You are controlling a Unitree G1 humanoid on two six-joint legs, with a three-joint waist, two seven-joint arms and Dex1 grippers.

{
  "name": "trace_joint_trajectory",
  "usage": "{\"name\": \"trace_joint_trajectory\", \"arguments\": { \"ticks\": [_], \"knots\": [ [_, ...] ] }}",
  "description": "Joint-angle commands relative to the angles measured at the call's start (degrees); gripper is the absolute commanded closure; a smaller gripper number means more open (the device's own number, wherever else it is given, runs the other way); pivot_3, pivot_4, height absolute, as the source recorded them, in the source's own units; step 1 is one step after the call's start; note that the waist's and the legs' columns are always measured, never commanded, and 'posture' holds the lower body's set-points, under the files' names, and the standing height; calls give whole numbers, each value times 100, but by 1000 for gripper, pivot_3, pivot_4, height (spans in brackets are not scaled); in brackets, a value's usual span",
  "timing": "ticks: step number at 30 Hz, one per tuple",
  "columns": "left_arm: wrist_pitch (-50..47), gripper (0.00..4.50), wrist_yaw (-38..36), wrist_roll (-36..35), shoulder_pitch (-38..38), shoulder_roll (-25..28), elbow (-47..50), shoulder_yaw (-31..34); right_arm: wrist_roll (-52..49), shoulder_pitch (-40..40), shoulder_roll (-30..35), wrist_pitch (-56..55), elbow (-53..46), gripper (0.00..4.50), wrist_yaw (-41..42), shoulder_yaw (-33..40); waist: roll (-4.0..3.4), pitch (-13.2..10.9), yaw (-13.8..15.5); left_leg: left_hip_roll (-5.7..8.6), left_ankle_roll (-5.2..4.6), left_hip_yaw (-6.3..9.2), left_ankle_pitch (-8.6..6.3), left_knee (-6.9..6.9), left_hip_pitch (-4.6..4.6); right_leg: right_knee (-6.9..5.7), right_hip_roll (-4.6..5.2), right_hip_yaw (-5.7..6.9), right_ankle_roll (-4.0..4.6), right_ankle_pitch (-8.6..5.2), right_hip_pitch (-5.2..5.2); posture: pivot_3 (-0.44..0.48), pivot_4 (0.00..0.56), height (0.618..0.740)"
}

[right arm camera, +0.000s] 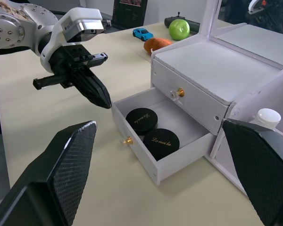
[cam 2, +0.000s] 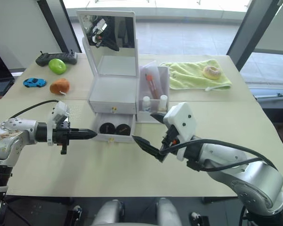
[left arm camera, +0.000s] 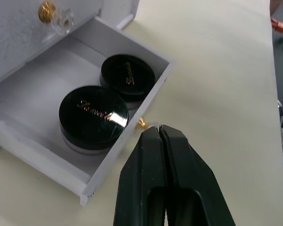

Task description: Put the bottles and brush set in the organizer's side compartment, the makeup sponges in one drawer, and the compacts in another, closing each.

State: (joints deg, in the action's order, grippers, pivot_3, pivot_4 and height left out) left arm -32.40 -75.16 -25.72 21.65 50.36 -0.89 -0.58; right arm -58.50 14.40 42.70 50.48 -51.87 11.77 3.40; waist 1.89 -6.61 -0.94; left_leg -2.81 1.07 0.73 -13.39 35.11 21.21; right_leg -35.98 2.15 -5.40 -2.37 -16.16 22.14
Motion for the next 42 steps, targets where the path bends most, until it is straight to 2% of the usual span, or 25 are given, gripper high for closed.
{"name": "trace_joint_trajectory", "arguments": {
  "ticks": [1, 3, 16, 23, 42],
  "knots": [
    [459, 4453, 162, 319, 12, -106, -26, -134, 27, -25, 117, -154, 1, 0, 129, 301, 1, -1, -2, 0, 0, 0, 0, 0, 0, 0, 0, 0, 4, 3, 0, 0, 150, 740],
    [553, 4453, 338, 455, 67, -264, -96, -215, 29, -28, 135, -155, 11, 0, 160, 315, -1, -1, 0, -1, 0, 0, 0, -1, 0, -2, -1, 0, 32, 19, 1, 0, 150, 740],
    [1193, 4453, 1578, 1221, 863, -1355, -1164, -395, 28, -13, 100, -90, -66, 0, 98, 297, 3, 1, 0, 1, 0, 3, 0, 5, 5, -4, -6, 0, 26, 18, -1, 0, 150, 740],
    [1540, 4453, 2140, 1559, 1183, -1751, -1754, -384, -45, 28, 84, -74, -103, 0, 6, 266, 3, 1, -2, 1, 0, 5, 0, 5, 4, -6, -8, 1, 26, 18, -1, 0, 150, 740],
    [1754, 4453, 2352, 1703, 1312, -2028, -2092, -386, -186, -131, 154, -79, -182, 0, -120, 367, 4, 1, -3, 2, 0, 7, 0, 6, 5, -7, -8, 1, 24, 19, -3, 0, 150, 740]
  ]
}}
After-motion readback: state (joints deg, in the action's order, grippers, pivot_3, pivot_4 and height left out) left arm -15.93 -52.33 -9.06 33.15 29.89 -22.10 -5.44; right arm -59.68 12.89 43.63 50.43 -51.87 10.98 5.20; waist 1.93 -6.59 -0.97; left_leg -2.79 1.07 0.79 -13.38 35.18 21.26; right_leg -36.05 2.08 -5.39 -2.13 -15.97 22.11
